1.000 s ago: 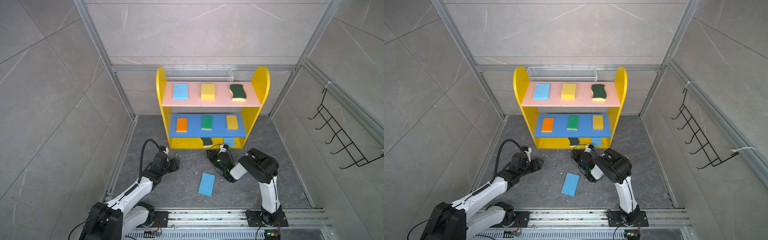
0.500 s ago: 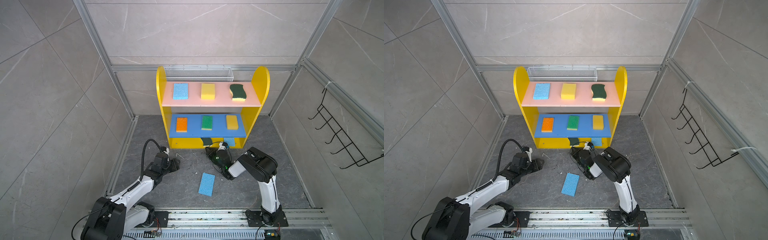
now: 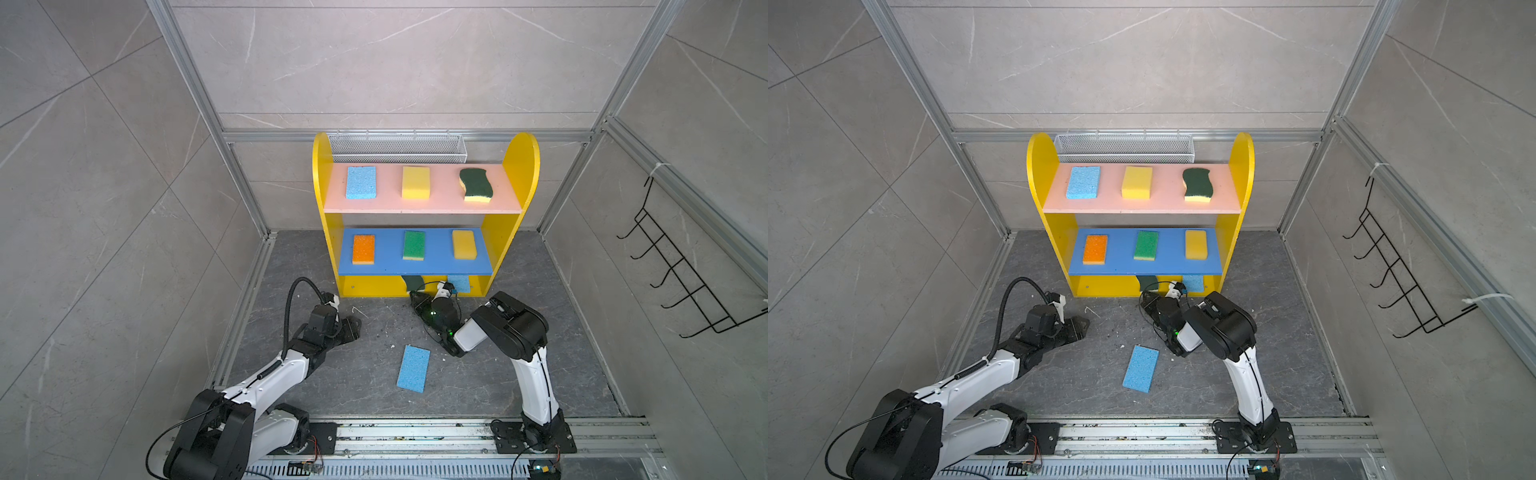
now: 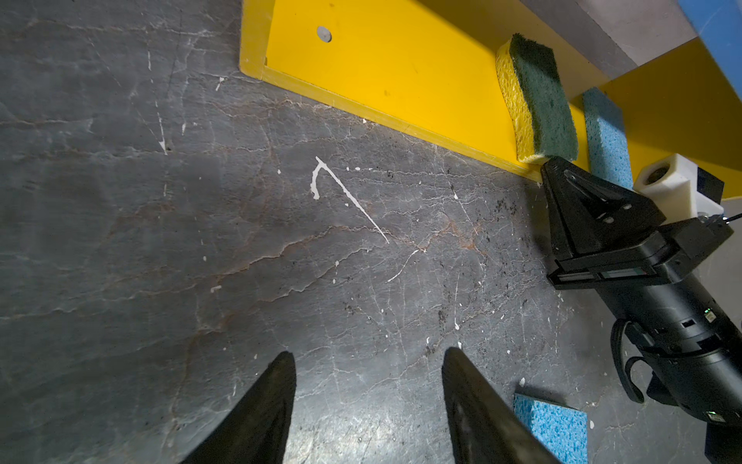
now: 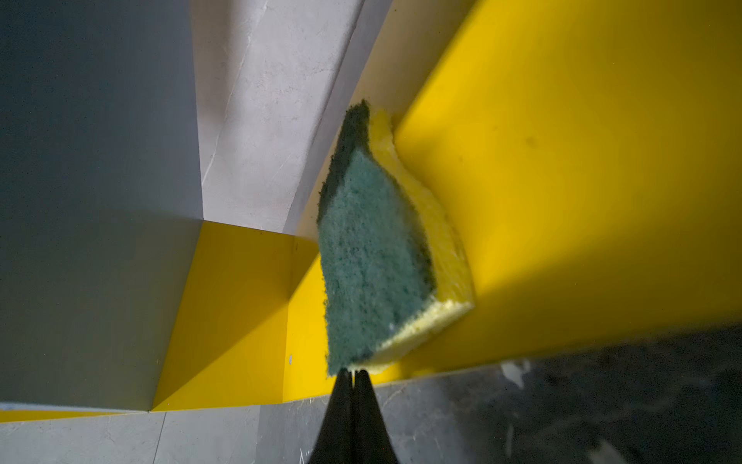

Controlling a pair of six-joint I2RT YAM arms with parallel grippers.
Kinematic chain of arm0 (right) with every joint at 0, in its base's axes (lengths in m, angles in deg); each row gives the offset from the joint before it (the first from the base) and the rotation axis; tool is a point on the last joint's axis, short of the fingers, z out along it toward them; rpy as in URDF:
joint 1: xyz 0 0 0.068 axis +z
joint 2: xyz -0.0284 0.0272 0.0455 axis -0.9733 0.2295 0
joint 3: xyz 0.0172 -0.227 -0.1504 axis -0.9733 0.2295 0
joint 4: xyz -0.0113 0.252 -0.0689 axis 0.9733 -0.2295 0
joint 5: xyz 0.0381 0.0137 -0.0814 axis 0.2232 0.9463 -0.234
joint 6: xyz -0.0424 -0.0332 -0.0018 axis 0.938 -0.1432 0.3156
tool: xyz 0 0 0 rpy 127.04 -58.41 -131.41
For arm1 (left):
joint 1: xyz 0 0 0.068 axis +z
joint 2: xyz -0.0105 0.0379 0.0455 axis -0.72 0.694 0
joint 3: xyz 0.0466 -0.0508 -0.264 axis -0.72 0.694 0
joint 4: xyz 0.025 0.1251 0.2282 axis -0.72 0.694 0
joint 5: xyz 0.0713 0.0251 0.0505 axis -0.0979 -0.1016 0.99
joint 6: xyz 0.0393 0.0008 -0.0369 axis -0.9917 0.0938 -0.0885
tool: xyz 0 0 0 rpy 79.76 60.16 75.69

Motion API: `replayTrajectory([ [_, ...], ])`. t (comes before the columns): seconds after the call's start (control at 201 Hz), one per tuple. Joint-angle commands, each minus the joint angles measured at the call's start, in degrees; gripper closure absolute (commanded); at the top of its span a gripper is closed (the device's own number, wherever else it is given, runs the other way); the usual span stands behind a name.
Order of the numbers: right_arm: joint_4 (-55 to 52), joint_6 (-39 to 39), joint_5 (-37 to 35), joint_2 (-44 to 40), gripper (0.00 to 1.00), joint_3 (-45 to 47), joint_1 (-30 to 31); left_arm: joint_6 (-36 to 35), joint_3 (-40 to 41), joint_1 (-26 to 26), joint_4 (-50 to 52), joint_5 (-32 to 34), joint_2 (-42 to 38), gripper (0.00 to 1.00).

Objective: Arrange cleaning sponges on a shelf
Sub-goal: Move the cleaning sponge to the shelf.

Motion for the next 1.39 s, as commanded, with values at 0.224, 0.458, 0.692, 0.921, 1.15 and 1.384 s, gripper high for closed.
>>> replayTrajectory([
  [0.224, -1.8, -0.7, 0.4, 2.6, 0.99, -1.8, 0.1, 0.5, 0.6, 0.2, -1.0, -0.8, -1.3, 0.39],
  [0.458, -3.4, -0.7, 1.2, 3.4, 0.99, -4.1, 0.5, 0.5, 0.8, 0.2, -0.6, -0.6, -1.7, 0.39],
  [0.692, -4.1, -0.2, 1.4, 3.4, 0.99, -4.6, 0.5, 0.4, 0.9, 0.2, -0.1, -0.2, -2.2, 0.39],
  [0.921, -5.7, 0.2, 3.2, 4.2, 1.00, -6.6, 0.6, 0.4, 0.9, 0.2, 0.0, -0.1, -2.3, 0.39],
  [1.15, -6.1, 0.8, 3.1, 2.0, 1.00, -4.5, 1.0, 0.3, 1.0, 0.2, 0.5, 0.4, -2.8, 0.39],
  [1.384, -5.8, 2.0, 0.5, -5.5, 1.00, 2.5, 2.2, 0.3, 1.1, 0.2, 2.0, 1.0, -4.8, 0.39],
])
